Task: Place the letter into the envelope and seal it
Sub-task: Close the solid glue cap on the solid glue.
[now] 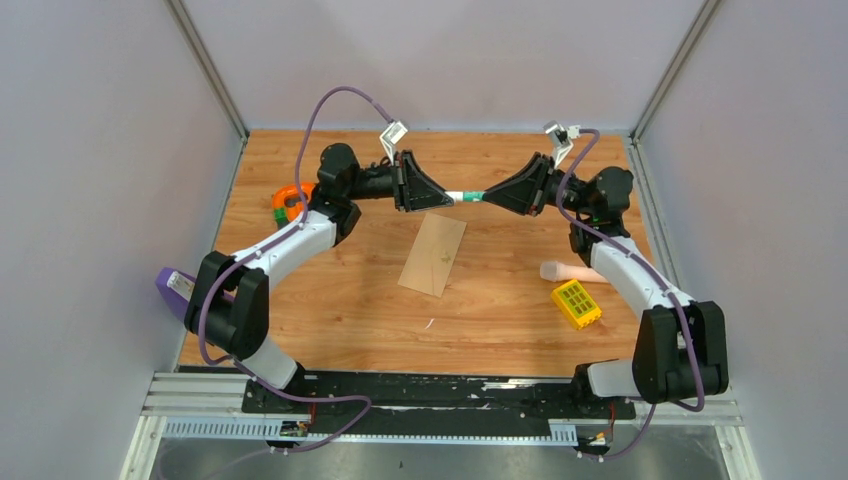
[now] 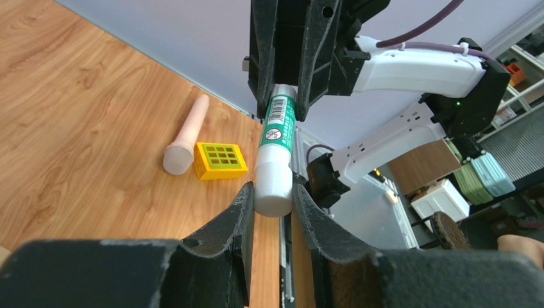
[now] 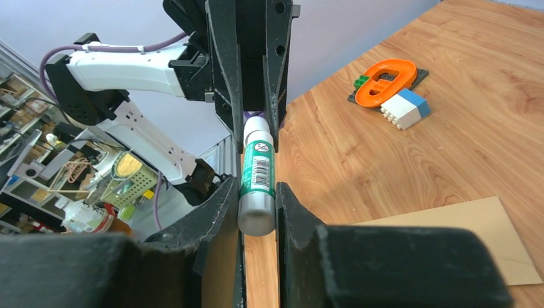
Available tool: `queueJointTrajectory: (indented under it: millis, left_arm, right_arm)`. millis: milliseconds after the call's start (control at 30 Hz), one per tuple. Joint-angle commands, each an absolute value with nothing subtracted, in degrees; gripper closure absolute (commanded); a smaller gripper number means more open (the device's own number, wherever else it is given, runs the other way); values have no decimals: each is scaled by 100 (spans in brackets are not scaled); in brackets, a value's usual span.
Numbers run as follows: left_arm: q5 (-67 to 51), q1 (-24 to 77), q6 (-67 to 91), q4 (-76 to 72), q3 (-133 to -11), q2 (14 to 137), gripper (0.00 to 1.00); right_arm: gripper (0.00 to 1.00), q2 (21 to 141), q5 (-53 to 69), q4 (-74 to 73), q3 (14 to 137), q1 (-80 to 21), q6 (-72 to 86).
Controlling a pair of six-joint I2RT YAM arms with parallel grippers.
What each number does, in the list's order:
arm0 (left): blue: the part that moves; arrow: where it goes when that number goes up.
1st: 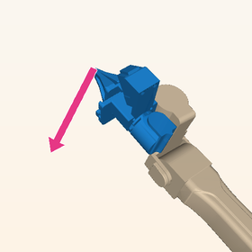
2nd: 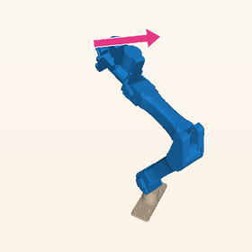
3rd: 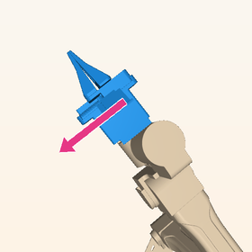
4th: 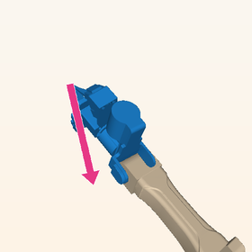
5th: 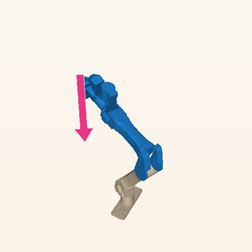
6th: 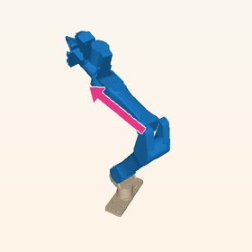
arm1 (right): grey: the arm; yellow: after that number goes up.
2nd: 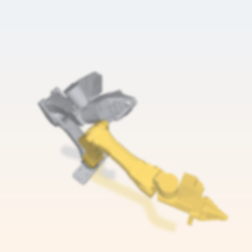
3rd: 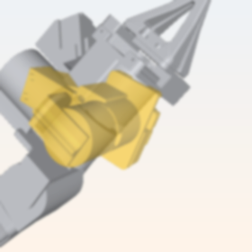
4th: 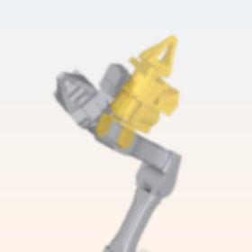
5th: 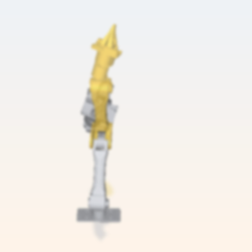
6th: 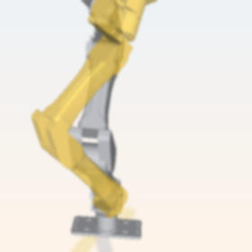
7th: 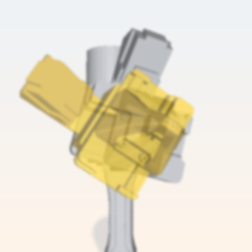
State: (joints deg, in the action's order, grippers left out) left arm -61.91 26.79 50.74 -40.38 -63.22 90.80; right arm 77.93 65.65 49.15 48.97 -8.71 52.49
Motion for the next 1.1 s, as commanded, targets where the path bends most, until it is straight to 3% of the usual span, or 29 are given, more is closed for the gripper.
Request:
queueJointTrajectory:
  millis: [0, 1067]
  left_arm:
    - [-6366, 2953, 4613, -3696, -6474, 8977, 100]
    - [-6533, 3030, 4389, -3372, -6517, 8863, 100]
  right_arm:
    - [100, 7796, 6508, 4172, 5295, -1157, 4492]
    - [100, 8381, 6593, 2285, 5935, -2139, 3247]
